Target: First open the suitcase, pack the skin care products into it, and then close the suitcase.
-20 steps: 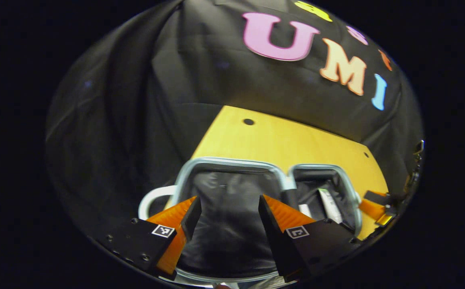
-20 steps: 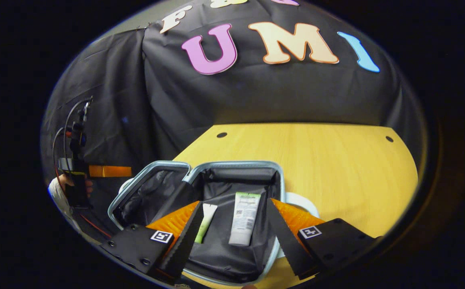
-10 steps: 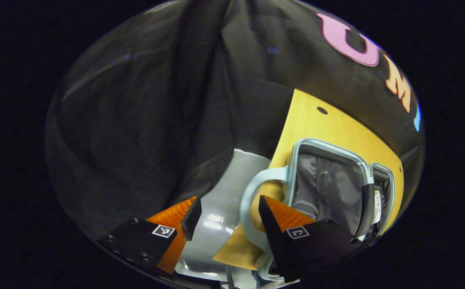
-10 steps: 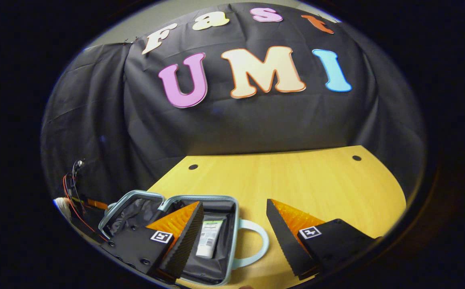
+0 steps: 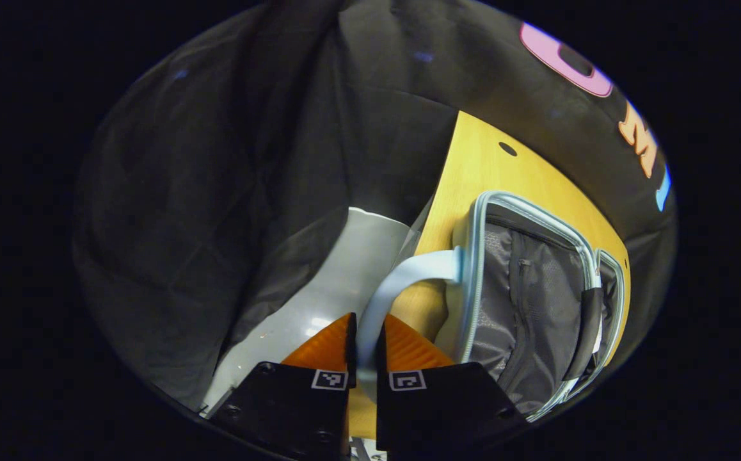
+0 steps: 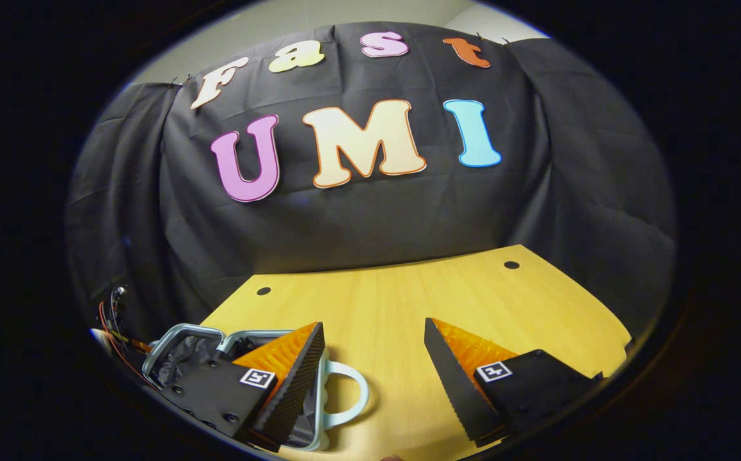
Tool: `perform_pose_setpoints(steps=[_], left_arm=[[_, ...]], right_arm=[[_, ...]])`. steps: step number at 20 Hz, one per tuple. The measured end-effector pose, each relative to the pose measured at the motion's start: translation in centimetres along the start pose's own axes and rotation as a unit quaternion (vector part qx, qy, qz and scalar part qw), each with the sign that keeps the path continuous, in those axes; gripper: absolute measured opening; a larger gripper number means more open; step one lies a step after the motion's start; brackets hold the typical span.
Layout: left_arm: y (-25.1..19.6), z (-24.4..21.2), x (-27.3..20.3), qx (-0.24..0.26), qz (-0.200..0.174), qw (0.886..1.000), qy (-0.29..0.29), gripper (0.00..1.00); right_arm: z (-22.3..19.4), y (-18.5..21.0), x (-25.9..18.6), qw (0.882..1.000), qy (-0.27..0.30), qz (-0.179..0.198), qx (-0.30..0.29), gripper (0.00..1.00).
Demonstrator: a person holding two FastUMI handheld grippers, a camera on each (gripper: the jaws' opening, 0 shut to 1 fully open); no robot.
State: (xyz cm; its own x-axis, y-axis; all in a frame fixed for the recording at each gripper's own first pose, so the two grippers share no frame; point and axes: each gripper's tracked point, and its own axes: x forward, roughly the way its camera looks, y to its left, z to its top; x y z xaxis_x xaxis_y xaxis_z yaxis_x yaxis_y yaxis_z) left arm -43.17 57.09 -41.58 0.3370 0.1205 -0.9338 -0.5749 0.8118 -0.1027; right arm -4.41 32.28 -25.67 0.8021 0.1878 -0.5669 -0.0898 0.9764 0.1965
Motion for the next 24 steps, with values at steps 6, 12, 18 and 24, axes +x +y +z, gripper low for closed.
perform_pose_setpoints(steps=[6, 12, 18, 24], left_arm=[[-2.3, 3.5, -6.4, 0.009, -0.009, 0.997, -0.075, 0.01], [-11.2, 7.5, -16.1, 0.03, -0.034, 0.986, -0.158, 0.0], [-23.9, 7.5, -21.8, 0.079, -0.085, 0.972, -0.206, 0.0], [-34.4, 4.7, -22.3, 0.11, -0.137, 0.959, -0.224, 0.0]], right_arm=[[1.5, -1.6, -1.1, 0.999, -0.022, 0.02, -0.036, 0.98], [1.9, -1.6, -2.2, 0.994, -0.019, 0.104, -0.009, 0.98], [3.3, -5.2, -2.8, 0.989, -0.024, 0.143, -0.01, 0.98], [5.3, -10.6, -3.9, 0.99, -0.038, 0.134, -0.008, 0.98]])
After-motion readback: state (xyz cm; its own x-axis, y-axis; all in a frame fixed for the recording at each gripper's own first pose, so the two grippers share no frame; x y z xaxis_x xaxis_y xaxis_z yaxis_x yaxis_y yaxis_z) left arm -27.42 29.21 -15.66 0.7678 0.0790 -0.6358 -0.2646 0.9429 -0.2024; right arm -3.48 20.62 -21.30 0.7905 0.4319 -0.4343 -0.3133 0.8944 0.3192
